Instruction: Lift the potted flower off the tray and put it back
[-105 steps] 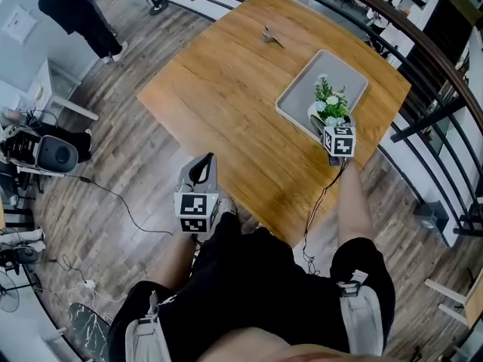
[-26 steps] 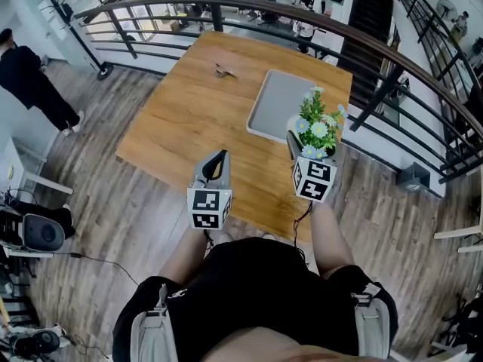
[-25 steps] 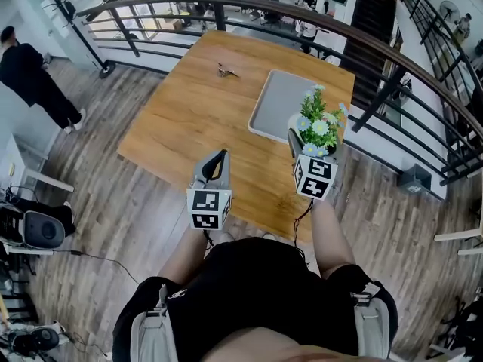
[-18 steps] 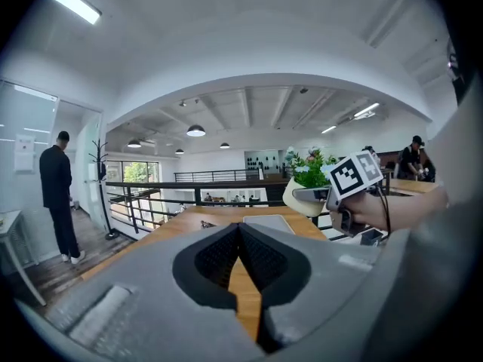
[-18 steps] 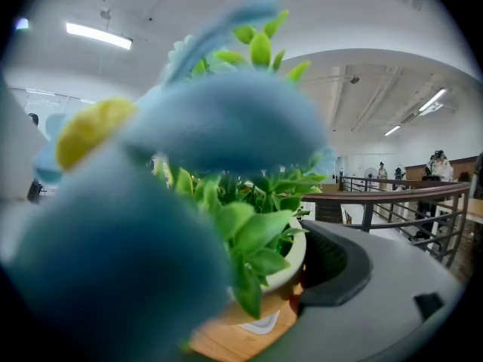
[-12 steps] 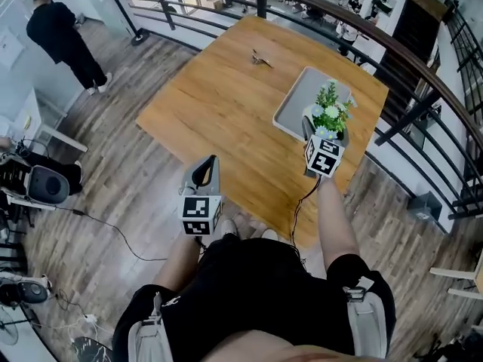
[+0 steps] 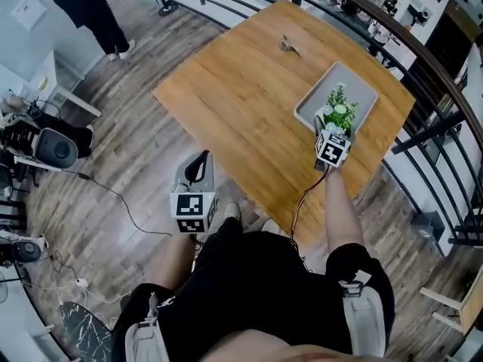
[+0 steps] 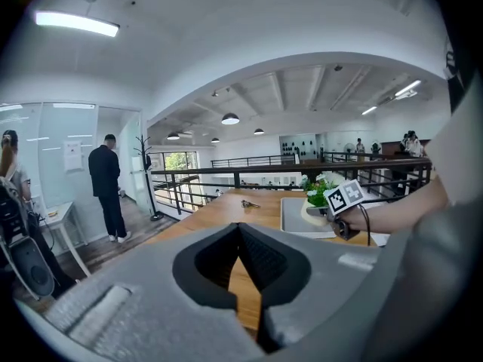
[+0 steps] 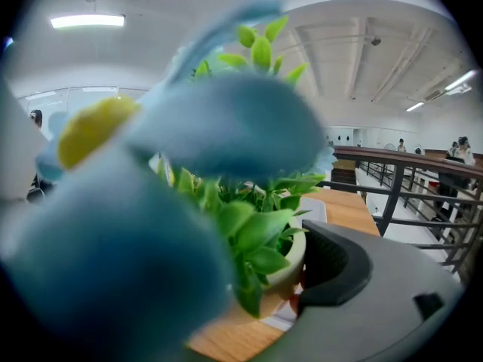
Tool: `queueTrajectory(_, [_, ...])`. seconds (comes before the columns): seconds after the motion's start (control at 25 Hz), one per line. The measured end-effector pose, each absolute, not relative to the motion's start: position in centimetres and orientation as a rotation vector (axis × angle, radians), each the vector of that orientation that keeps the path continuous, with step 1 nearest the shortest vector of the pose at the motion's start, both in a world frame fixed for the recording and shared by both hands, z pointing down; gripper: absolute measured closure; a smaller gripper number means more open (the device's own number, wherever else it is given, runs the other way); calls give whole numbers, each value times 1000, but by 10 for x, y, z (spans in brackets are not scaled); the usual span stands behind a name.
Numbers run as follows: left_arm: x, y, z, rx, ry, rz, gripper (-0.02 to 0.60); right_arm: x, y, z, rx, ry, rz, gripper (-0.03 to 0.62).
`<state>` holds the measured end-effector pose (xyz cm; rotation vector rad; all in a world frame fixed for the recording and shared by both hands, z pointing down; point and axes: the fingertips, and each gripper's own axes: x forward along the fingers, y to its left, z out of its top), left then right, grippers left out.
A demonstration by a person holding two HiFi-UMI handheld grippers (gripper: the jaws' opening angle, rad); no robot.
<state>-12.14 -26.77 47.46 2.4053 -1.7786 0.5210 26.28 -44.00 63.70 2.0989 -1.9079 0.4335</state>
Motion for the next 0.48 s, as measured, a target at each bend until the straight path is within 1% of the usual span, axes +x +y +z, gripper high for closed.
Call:
queueTrajectory(0.32, [-129,-266,483,2368,-1803,533,569,273,-457,696,2048,-1793,543,88])
queueTrajectory(0.48, [-133,-270,485,2361,-1803,539,569,273,-465,705,2029,-1785,557,88])
